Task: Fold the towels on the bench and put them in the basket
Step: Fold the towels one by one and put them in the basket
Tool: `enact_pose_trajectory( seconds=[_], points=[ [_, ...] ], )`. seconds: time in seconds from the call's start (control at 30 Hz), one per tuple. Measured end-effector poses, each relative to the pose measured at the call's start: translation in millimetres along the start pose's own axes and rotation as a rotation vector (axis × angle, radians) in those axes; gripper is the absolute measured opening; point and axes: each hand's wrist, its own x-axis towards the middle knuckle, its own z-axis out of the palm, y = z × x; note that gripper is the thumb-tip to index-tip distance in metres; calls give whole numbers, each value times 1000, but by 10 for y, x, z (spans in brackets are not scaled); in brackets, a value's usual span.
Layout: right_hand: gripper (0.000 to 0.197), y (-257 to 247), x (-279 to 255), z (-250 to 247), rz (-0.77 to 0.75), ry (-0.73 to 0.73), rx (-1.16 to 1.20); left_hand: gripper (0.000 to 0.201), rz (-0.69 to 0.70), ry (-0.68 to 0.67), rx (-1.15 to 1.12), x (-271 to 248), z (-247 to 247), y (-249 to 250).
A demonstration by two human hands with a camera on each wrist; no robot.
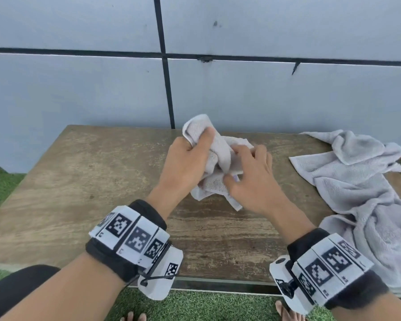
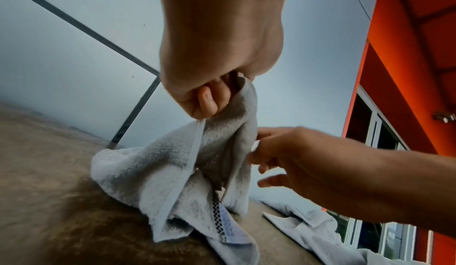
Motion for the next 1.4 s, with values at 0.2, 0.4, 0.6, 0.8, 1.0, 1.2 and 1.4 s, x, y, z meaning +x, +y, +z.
enact_pose_trajectory(
  seconds=[0.2, 0.4, 0.6, 0.8, 1.0, 1.2, 1.4],
  points=[
    [18, -35, 33, -52, 19, 109, -36, 56, -25, 61, 71, 62, -68, -98],
    [19, -189, 71, -159, -90, 212, 387, 67, 28, 104, 325, 47, -114, -197],
    [68, -246, 54, -123, -260, -46, 595, 22, 238, -126, 394, 41, -118, -236],
    [48, -76, 98, -3, -140, -107, 374, 35, 192, 87, 431, 141, -270, -272],
    [40, 62, -70, 234, -73, -498, -261, 25, 11, 247, 510, 294, -556, -330],
    [55, 53, -92, 331, -133, -420, -353, 23, 5, 286, 368, 231, -535, -262],
    [24, -94, -4, 194, -84, -100, 113, 25, 189, -83, 567, 120, -352, -335]
  ],
)
